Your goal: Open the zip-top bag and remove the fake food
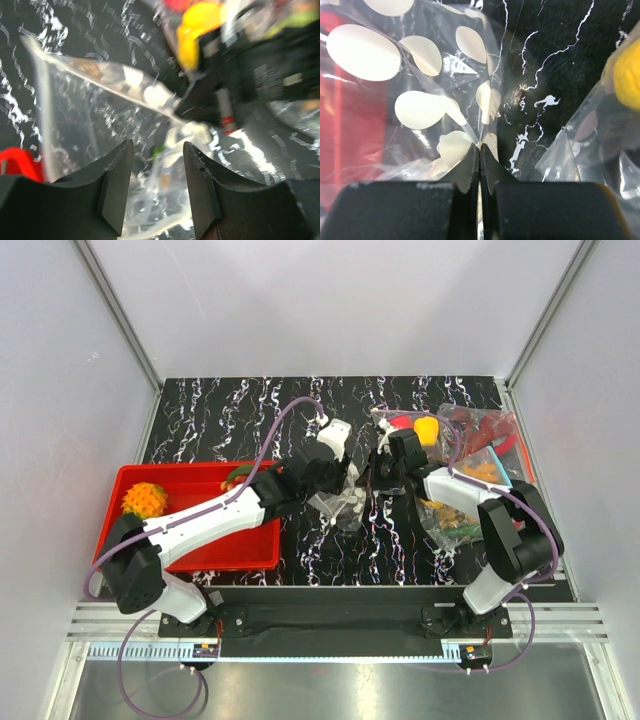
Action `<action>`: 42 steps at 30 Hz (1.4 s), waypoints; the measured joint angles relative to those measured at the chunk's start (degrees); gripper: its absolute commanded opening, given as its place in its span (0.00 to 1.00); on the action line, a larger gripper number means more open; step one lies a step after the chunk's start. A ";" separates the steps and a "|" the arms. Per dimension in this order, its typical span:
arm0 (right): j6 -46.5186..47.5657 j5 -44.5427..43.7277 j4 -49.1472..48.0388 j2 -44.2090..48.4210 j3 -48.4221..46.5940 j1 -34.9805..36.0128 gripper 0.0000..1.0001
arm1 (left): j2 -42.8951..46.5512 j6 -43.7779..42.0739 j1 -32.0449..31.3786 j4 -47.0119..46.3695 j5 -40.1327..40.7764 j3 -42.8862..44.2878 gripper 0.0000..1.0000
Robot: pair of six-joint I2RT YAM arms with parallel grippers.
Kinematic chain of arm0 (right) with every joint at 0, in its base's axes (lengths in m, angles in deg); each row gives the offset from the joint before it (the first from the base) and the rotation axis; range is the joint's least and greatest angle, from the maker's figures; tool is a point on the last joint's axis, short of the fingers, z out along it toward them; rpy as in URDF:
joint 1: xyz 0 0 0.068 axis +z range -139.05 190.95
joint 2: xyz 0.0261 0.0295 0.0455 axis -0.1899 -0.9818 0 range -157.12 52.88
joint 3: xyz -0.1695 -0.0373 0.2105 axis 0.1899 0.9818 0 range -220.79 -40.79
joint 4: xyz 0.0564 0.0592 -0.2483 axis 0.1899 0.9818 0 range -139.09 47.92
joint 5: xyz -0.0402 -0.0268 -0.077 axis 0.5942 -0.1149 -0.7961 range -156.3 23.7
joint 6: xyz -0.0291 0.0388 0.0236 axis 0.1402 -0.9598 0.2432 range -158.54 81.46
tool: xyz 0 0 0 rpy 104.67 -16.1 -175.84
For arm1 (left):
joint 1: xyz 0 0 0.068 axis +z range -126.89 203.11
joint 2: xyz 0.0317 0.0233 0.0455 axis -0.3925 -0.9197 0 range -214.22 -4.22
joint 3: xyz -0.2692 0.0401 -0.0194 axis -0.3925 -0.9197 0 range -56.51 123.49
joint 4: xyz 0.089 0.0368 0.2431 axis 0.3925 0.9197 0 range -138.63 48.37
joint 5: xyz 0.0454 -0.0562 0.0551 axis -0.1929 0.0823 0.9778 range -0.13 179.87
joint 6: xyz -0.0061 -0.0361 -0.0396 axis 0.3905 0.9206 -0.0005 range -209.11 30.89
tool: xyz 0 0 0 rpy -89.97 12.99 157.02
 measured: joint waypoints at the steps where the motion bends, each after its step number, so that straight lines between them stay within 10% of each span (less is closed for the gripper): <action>1: 0.02 -0.22 0.42 0.76 0.00 0.00 0.00 | -0.13 0.00 0.00 0.24 0.46 -0.55 0.48; 14: 0.74 -2.54 4.24 5.68 0.02 0.00 0.00 | -3.39 0.48 0.02 -2.38 1.14 -7.93 0.51; 20: 0.35 -2.71 5.35 6.19 0.39 -0.04 0.44 | -8.63 1.33 0.20 -7.15 -0.13 -9.31 0.52; 27: 0.17 -3.61 10.34 14.69 3.63 -0.09 0.61 | -10.25 2.34 1.25 -10.43 -1.40 -10.16 0.52; 42: -3.41 -1.46 8.07 9.77 9.33 -0.11 0.33 | -9.38 4.22 4.92 -20.81 -13.27 -18.21 0.52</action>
